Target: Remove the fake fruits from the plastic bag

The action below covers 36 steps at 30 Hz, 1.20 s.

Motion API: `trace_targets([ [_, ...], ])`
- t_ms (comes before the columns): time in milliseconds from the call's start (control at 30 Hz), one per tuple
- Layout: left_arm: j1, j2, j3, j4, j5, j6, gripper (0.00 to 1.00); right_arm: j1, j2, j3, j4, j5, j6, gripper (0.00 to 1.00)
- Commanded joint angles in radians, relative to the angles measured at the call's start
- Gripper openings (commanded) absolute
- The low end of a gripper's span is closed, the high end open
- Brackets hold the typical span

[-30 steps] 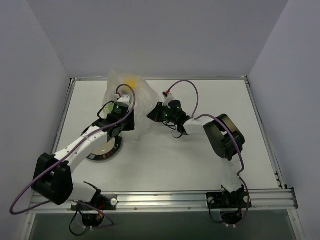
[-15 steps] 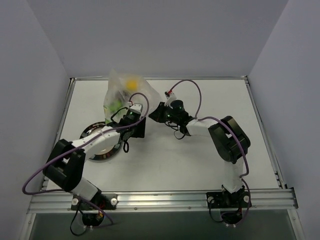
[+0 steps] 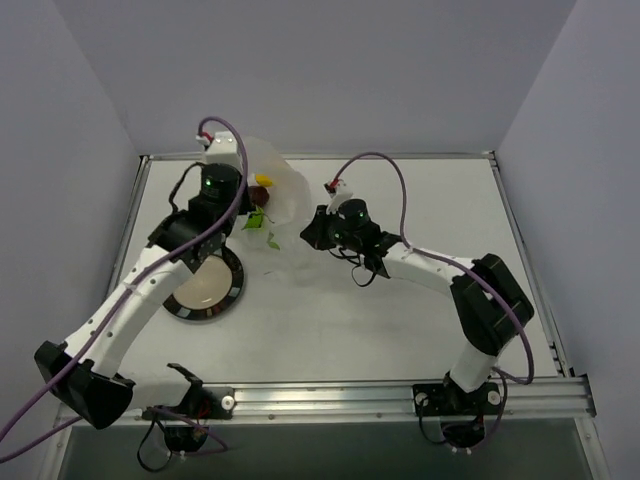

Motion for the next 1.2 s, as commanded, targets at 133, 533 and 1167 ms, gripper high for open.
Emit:
trace_targets([
  [133, 0.093, 0.020, 0.343, -0.209, -0.026, 0.106, 0.02, 0.130, -0.319, 0.158, -0.272, 0.171, -0.153, 0.00],
  [533, 0.225, 0.203, 0.155, 0.019, 0.199, 0.060, 0.02, 0.108, -0.435, -0.163, -0.292, 0.335, -0.143, 0.00],
  [1167, 0.238, 0.255, 0.340, -0.024, 0.262, 0.003, 0.02, -0.071, -0.397, 0.148, -0.361, 0.248, -0.200, 0.00],
])
